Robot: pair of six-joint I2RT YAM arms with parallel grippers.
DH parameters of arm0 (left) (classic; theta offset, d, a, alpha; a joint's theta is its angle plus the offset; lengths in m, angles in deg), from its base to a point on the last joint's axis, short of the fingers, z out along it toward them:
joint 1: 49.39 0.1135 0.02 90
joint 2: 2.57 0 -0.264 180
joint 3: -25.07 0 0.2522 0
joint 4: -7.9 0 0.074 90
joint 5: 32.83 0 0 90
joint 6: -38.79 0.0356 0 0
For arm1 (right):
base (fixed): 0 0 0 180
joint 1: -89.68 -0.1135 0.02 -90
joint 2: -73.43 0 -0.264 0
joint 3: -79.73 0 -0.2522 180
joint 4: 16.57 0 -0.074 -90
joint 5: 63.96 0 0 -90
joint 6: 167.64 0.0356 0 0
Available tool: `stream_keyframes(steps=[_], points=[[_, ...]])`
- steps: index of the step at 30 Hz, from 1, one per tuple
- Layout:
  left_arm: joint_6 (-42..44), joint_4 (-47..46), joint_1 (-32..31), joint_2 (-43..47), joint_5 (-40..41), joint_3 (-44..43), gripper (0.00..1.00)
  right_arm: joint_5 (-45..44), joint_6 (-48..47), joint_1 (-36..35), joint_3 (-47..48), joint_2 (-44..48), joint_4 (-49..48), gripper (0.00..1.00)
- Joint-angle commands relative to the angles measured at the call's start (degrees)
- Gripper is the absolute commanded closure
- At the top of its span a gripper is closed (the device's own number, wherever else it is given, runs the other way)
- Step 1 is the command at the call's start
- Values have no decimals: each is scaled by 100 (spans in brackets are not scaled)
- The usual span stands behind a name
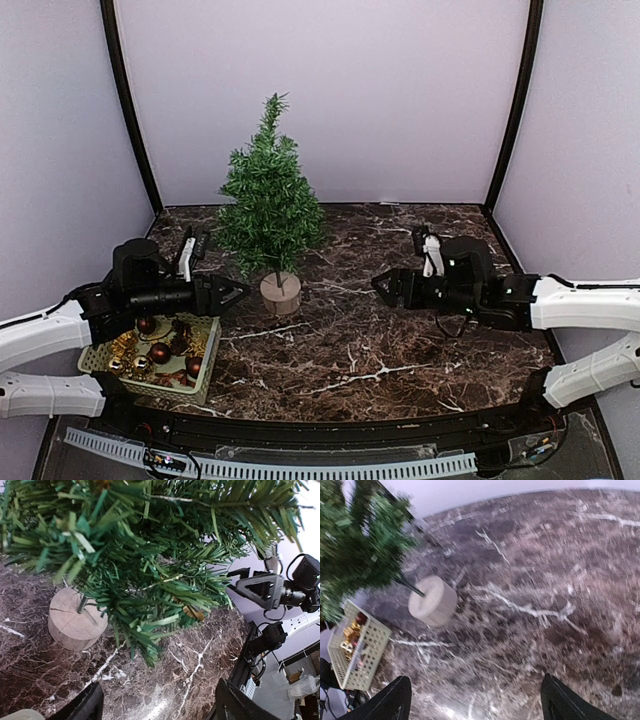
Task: Decorate the small christmas tree
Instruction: Wrap the side of the string light in the gap of the branches.
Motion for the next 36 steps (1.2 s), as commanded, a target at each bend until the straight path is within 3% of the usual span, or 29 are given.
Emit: stream_keyframes(steps=[1,7,14,18,22,24,28,32,36], points=[[-288,-540,-68,-199,224,100,19,329,444,86,-433,-36,342,10],[-554,-1112,-66,-495,123,239,14,1213,682,64,-787,-421,-198,12],[-679,-1496,-76,-804,-8,288,15,1711,708,-170,-501,-1262,-554,19],[-651,-1538,-70,-819,-21,287,28,1790,729,-341,-306,-1594,-581,37],[-609,-1608,-71,-865,-26,261,45,1758,832,-369,-287,-1546,-678,81],[-604,-1664,-72,-914,-20,237,54,1490,870,-367,-231,-1455,-468,98],[-632,-1652,-76,-996,55,154,79,915,883,-156,-46,-1123,184,100],[-679,-1379,-66,-906,349,92,97,434,682,92,224,-493,913,100],[-535,-818,16,-780,670,-90,100,-212,358,273,738,185,1868,100]])
